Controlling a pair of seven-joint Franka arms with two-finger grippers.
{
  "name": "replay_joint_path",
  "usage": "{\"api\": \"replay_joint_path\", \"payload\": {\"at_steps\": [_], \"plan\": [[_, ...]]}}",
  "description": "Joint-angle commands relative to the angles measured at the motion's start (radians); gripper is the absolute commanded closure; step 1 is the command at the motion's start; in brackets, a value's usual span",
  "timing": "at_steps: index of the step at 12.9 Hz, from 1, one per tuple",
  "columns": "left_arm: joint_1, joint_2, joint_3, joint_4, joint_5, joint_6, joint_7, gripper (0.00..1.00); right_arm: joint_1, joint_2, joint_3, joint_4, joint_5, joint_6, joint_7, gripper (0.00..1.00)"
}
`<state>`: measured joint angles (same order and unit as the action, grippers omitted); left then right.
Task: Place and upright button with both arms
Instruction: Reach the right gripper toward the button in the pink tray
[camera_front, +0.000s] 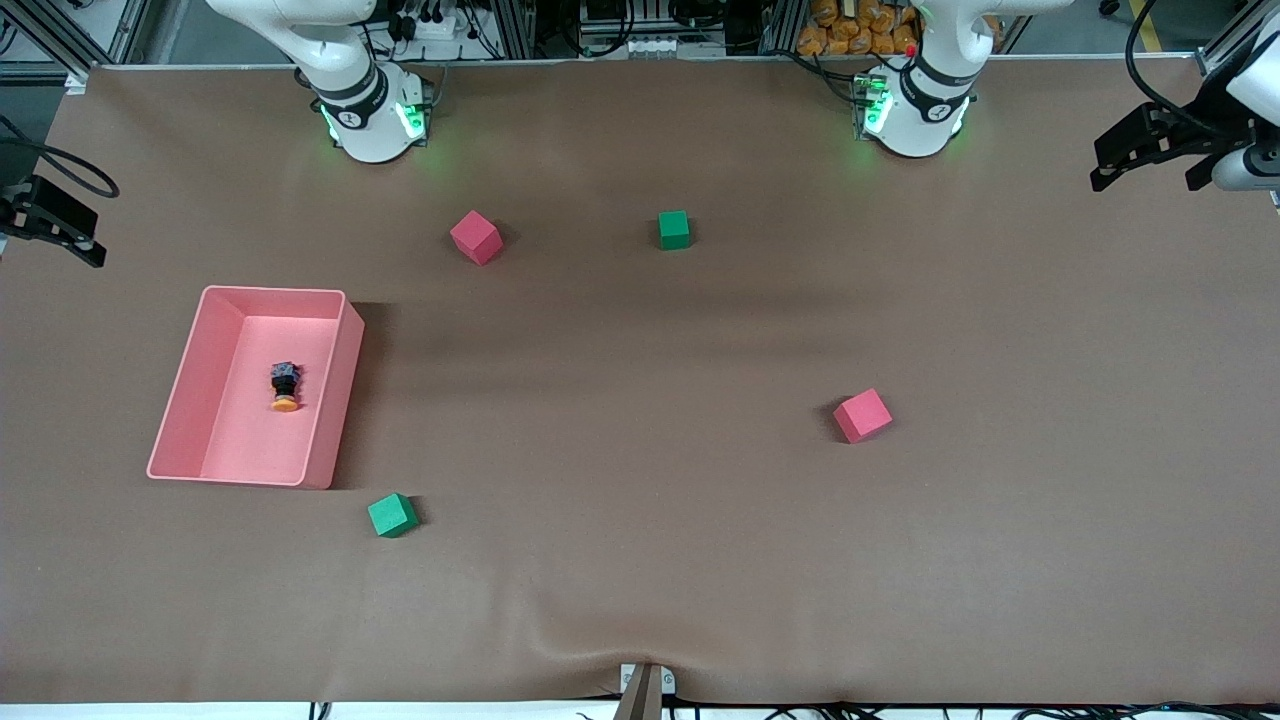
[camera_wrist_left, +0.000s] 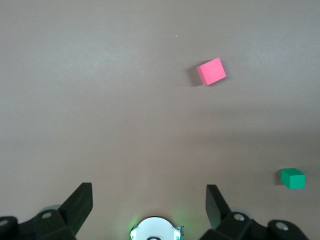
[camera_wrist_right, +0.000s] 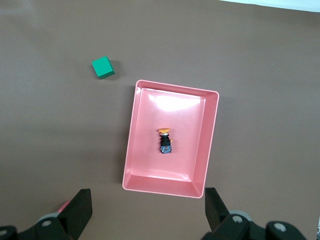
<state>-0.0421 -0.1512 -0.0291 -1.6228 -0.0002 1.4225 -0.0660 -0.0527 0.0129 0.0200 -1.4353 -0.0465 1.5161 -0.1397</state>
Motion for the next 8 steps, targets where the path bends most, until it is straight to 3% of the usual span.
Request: {"api": "replay_joint_path", "payload": {"at_steps": [1,8], "plan": [[0.005,0.01,-0.003,0.031,0.022,-0.025,0.006,0.0,0.005,-0.011,0.001,-0.007,-0.01,0.006,-0.003,0.0],[0.01,0.05,0.0,0.067,0.02,-0.025,0.014,0.0,0.002,-0.011,0.001,-0.007,0.007,0.003,0.012,0.0]]}}
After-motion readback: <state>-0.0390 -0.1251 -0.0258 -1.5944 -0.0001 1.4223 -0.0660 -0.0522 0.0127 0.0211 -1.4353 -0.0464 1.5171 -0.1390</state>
